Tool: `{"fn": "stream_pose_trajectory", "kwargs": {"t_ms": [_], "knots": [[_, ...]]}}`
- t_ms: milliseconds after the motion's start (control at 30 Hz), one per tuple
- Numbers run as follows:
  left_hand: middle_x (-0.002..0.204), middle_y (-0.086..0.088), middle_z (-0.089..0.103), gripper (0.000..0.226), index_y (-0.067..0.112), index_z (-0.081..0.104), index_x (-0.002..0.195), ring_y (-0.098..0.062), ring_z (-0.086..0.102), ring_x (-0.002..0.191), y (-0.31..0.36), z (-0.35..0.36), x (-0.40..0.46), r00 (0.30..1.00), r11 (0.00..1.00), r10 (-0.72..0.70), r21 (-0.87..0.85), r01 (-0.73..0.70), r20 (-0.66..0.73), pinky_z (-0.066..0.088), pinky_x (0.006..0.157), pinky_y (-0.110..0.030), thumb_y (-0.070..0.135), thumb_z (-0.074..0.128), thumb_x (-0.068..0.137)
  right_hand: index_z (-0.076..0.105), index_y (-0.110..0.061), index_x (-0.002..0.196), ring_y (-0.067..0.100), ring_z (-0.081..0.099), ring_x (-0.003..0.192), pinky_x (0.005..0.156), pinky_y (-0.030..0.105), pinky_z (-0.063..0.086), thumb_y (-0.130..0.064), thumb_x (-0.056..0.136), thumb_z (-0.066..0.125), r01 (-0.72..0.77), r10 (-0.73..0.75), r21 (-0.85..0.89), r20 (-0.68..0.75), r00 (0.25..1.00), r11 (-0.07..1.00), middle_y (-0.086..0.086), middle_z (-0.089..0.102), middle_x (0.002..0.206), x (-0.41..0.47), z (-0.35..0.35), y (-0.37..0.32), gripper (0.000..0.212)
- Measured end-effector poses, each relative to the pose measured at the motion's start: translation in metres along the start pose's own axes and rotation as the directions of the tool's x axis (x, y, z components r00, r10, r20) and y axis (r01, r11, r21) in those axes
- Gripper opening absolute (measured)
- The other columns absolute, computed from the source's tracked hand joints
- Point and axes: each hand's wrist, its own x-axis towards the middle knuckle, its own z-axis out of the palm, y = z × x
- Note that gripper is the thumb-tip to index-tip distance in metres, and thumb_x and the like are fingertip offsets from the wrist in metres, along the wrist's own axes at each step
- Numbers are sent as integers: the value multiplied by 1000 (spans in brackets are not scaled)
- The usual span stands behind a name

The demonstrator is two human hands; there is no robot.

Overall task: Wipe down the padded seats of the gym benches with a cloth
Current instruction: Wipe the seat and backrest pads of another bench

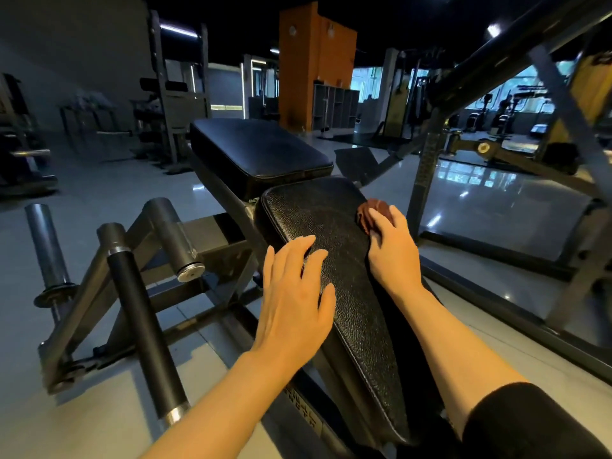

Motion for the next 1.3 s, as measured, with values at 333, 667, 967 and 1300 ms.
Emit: {"fn": "stream_pose_trajectory", "kwargs": {"t_ms": [333,667,967,1300], "knots": [[140,-13,43,43,5,53,123,-27,31,137,38,27,-57,999,996,-37,-80,38,9,25,110,-64,9,67,82,44,-17,144,23,25,144,112,30,26,-11,99,48,66,-66,61,2,998,996,5,20,160,-82,-11,-11,45],[143,-11,41,53,7,49,133,-27,32,137,39,8,-99,995,992,-17,-123,29,97,14,117,-49,12,68,84,44,-18,144,24,27,143,109,27,29,-14,102,43,-305,307,30,-71,949,952,4,19,159,-156,-34,23,41],[148,-8,37,58,11,44,140,-22,27,139,31,-3,-94,990,988,-12,-148,34,144,15,118,-49,13,65,86,35,-25,149,6,11,143,114,23,18,-8,100,45,-41,41,-10,48,998,999,-3,10,162,-175,-28,8,53],[149,-10,36,58,8,44,139,-19,24,138,18,-4,-58,997,991,-15,-134,26,81,17,117,-55,13,66,85,43,-27,144,15,24,145,115,32,27,-20,102,43,32,-32,3,37,999,999,-4,19,161,-133,-20,-9,42]]}}
